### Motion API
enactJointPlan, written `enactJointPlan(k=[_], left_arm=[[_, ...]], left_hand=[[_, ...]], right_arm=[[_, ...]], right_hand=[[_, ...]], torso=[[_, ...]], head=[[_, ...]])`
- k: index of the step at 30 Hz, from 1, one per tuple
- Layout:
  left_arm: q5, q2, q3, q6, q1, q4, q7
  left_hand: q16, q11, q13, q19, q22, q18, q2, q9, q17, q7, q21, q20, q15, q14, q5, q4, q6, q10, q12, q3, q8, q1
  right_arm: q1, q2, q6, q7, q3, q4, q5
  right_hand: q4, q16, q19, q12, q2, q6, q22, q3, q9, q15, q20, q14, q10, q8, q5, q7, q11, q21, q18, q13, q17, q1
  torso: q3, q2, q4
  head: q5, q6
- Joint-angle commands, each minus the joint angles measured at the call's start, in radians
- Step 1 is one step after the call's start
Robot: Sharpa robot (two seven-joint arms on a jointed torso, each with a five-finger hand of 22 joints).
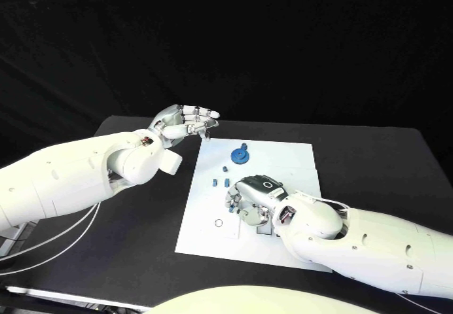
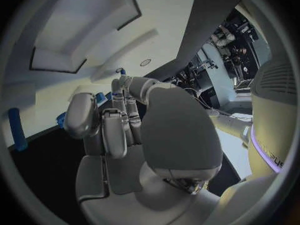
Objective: Assemble the parts on the task board
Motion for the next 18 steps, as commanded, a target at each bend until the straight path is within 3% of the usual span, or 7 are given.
enactJointPlan(k=[1,18], left_arm=[[0.004,0.001,0.001,0.010,0.001,0.001,0.005],[0.002,0.000,0.001,0.019,0.001,-0.005,-0.002]], left_hand=[[-0.003,0.001,0.001,-0.002,-0.001,0.014,0.008,0.000,-0.001,0.006,-0.003,0.001,0.003,-0.006,0.003,-0.004,0.000,-0.009,0.005,-0.001,0.004,0.003],[-0.006,0.001,0.001,-0.001,-0.001,0.014,0.008,0.000,-0.002,0.006,-0.004,0.001,0.003,-0.006,0.004,-0.006,0.000,-0.009,0.006,-0.001,0.004,0.004]], right_arm=[[-0.002,0.002,0.035,-0.017,-0.001,-0.001,-0.026],[-0.006,0.001,-0.009,-0.040,-0.001,0.000,-0.044]], right_hand=[[0.001,-0.003,-0.001,-0.002,0.005,-0.001,0.050,0.005,0.001,-0.005,0.000,0.048,0.050,0.003,0.005,0.005,-0.042,-0.003,-0.015,0.000,0.000,-0.007],[0.000,-0.001,0.000,-0.003,0.005,-0.001,0.051,0.005,0.001,-0.005,0.000,0.048,0.051,0.003,0.006,0.005,-0.042,-0.002,-0.015,0.000,0.002,-0.008]], torso=[[-0.0004,0.000,0.0005],[0.0006,0.000,0.0003]], head=[[0.000,-0.001],[0.000,-0.001]])
